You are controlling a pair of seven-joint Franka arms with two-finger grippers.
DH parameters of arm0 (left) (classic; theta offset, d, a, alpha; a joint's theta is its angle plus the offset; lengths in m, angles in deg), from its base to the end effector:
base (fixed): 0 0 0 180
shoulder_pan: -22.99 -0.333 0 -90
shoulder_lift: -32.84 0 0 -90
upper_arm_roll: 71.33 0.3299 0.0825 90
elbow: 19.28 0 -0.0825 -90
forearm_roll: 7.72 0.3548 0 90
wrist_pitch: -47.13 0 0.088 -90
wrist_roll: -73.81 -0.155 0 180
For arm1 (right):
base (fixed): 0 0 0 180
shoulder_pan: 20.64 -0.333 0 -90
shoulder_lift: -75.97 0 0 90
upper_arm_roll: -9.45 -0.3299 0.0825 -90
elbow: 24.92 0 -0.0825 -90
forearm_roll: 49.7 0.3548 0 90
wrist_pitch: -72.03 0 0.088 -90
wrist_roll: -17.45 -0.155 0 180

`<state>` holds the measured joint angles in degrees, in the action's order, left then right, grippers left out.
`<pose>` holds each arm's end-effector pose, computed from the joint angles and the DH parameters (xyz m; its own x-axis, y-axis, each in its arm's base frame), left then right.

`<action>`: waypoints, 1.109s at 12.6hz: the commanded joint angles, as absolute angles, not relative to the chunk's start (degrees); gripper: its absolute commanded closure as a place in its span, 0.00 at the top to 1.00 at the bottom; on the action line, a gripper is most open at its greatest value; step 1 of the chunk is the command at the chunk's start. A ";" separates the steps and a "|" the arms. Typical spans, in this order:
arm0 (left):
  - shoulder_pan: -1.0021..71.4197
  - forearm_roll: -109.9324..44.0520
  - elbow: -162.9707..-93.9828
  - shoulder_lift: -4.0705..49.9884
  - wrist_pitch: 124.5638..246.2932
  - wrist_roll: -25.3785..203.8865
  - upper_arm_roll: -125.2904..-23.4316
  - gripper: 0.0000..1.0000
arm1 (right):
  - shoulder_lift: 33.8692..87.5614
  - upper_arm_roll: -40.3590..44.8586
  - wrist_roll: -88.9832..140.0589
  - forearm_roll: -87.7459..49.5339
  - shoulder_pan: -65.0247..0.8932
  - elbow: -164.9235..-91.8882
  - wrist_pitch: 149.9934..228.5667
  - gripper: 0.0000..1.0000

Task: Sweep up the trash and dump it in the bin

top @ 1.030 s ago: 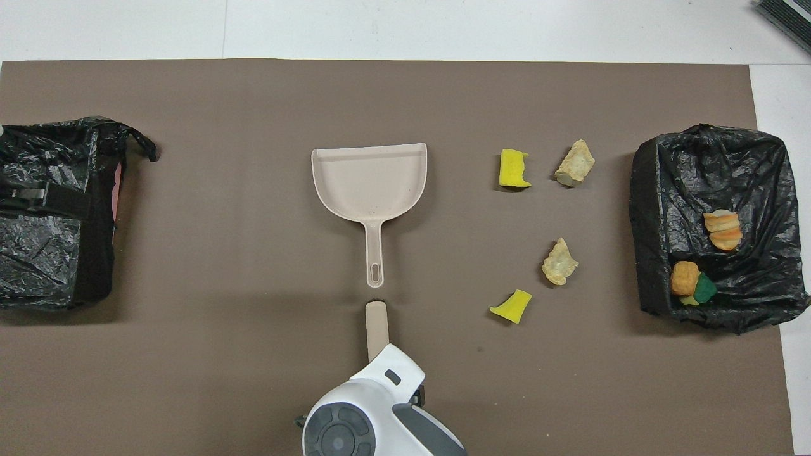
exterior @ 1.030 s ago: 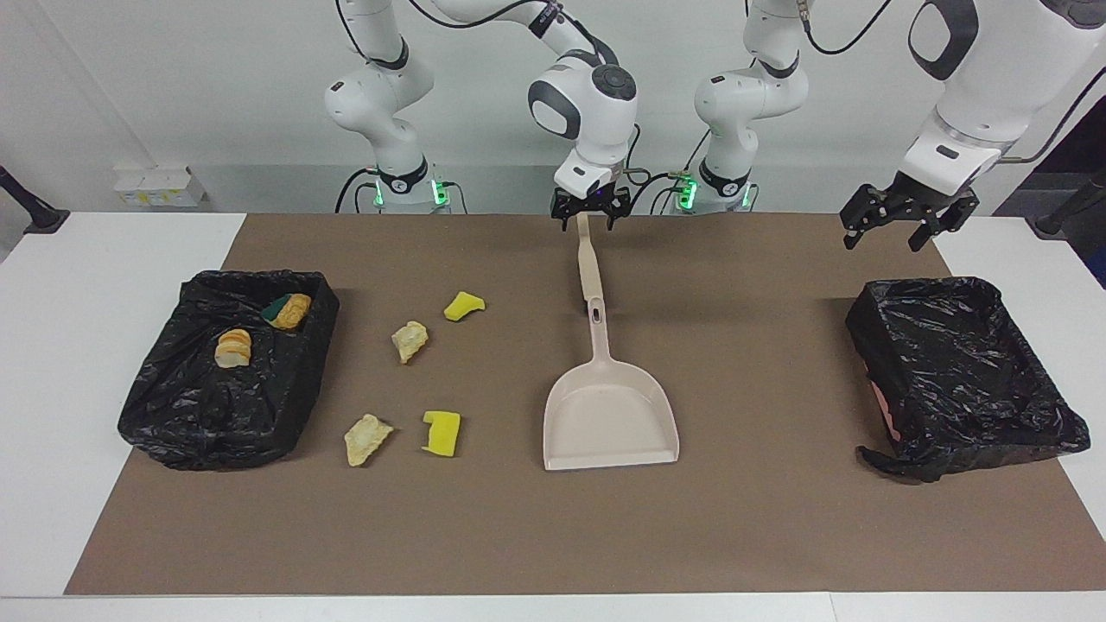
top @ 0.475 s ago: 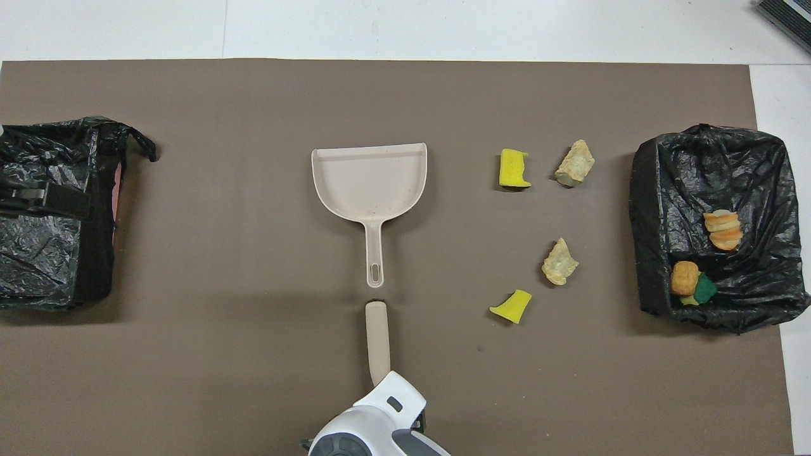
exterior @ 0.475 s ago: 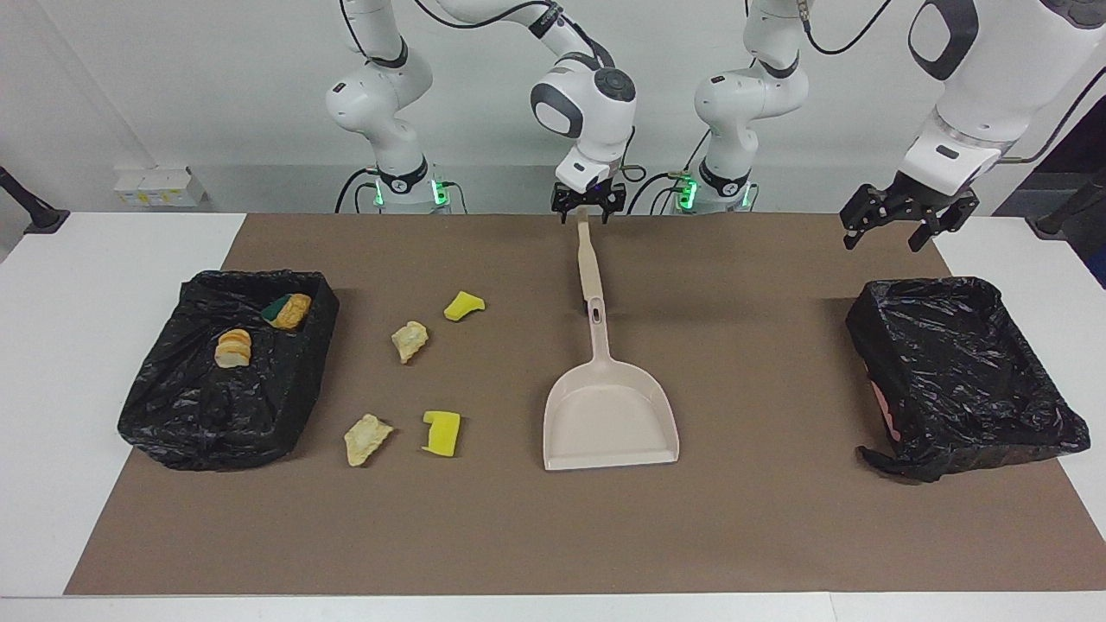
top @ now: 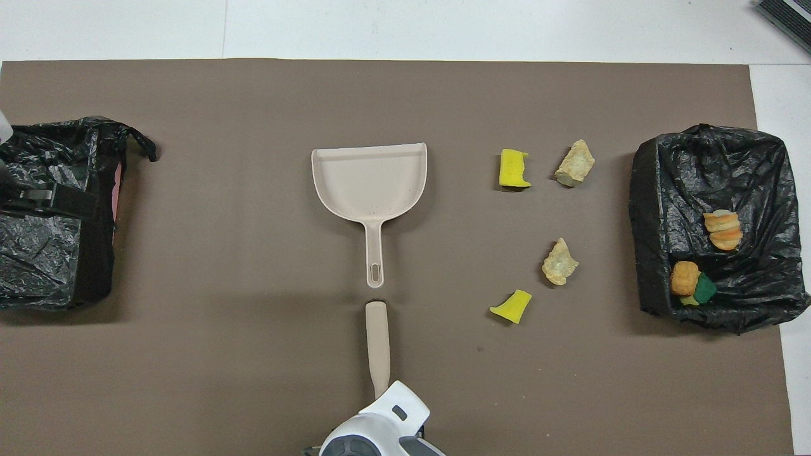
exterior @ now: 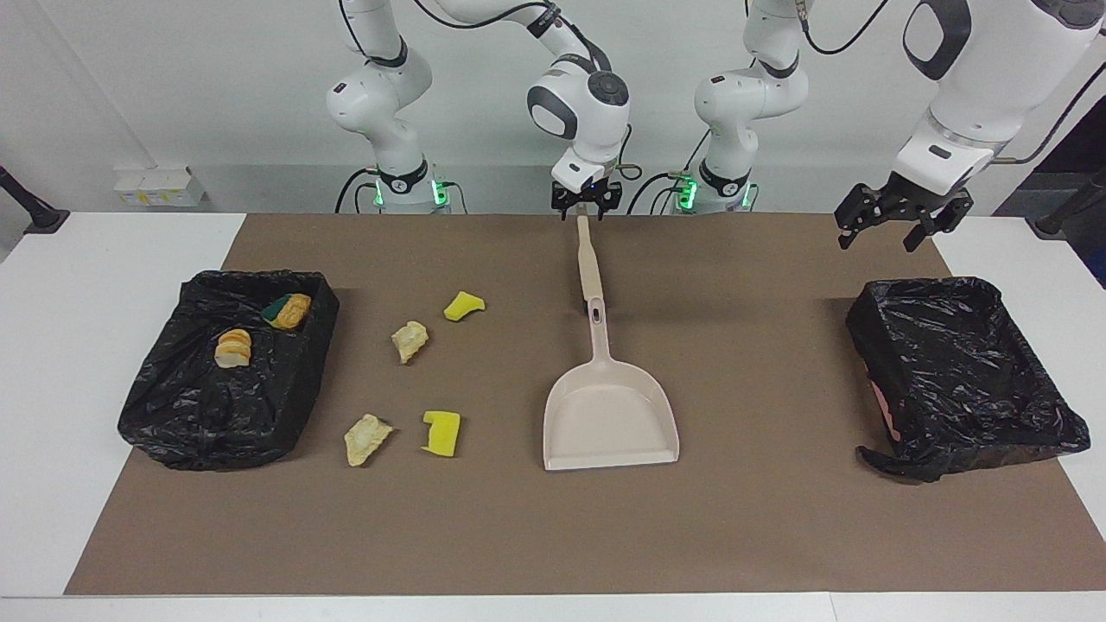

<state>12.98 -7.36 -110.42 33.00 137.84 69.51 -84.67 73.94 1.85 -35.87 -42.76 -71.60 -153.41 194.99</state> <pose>0.5242 -0.0297 0.5841 0.9911 -0.1328 -0.0053 -0.1329 -0.9911 -0.0065 0.2444 0.4187 0.3274 0.9874 0.0148 -0.1578 0.0230 -0.9985 0.0503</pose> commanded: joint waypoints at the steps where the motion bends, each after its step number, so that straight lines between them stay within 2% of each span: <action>1: 15.59 -8.06 -111.73 32.32 143.42 69.33 -84.87 1.00 | 75.71 2.07 -35.63 -40.73 -71.79 -155.35 196.84 0.67; 4: 19.02 -8.07 -112.00 27.15 148.37 69.50 -84.87 1.00 | 75.62 2.07 -35.98 -40.73 -71.79 -155.35 196.84 0.40; 7: 23.50 -7.80 -111.91 21.78 154.69 73.44 -84.87 1.00 | 75.62 2.07 -36.42 -40.64 -71.79 -155.17 196.84 0.00; 10: 25.62 -7.54 -111.91 19.23 157.08 76.26 -84.87 1.00 | 76.75 2.24 -38.08 -40.64 -71.36 -154.65 196.31 0.00; 12: 26.68 -7.54 -112.26 18.26 158.92 78.89 -84.87 1.00 | 81.04 2.42 -38.62 -40.64 -68.91 -154.64 193.34 0.00; 14: 26.68 -7.54 -112.44 17.56 159.37 79.17 -84.87 1.00 | 85.26 2.51 -38.62 -40.64 -66.53 -155.08 187.11 0.00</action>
<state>25.85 -7.74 -112.21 18.19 158.09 78.00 -85.63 79.58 2.70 -37.63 -41.87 -68.83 -153.25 191.11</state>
